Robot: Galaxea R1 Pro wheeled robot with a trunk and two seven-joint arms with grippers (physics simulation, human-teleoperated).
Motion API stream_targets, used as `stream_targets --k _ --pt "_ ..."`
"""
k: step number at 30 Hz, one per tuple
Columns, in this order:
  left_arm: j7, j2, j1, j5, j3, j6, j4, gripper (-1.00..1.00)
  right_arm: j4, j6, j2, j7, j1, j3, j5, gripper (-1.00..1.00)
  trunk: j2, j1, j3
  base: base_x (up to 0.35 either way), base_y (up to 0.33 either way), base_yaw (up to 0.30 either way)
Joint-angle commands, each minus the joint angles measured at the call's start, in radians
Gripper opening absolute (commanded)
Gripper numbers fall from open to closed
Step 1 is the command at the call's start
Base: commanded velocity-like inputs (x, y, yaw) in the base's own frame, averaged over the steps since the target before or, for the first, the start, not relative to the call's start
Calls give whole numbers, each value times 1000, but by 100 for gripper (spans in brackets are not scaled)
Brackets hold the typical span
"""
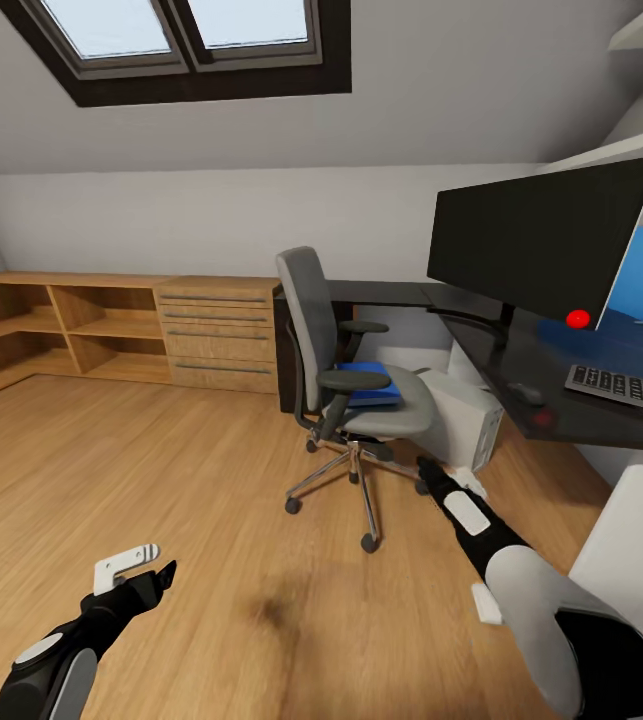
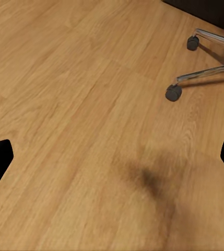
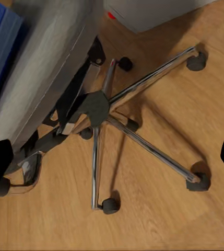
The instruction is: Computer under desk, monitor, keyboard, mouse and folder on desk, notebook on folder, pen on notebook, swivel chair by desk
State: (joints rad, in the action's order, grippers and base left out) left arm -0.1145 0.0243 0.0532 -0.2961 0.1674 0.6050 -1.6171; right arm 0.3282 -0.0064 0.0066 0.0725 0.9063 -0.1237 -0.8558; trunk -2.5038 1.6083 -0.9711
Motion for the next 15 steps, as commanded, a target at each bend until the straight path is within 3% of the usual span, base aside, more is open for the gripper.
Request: stream_targets --k 1,2,3,7,15 --pt "-8 0 1 -11 -1 4 -1 100 1 3 -4 2 0 -1 -24 100 0 0 -1 0 0 0" --pt "-8 -1 1 -11 -1 4 -1 100 -1 14 -23 -2 0 -4 -65 100 0 0 -1 0 0 0" --pt "-8 -1 1 -11 -1 4 -1 100 -3 16 -32 -3 0 -5 -73 100 0 0 -1 0 0 0" --pt "-8 -1 1 -11 -1 4 -1 100 -9 19 -44 -4 0 -6 -83 100 0 0 -1 2 0 0" --pt "-10 -3 1 -11 -4 4 -1 100 -12 25 -73 -2 0 -15 -93 100 0 0 -1 174 0 0"
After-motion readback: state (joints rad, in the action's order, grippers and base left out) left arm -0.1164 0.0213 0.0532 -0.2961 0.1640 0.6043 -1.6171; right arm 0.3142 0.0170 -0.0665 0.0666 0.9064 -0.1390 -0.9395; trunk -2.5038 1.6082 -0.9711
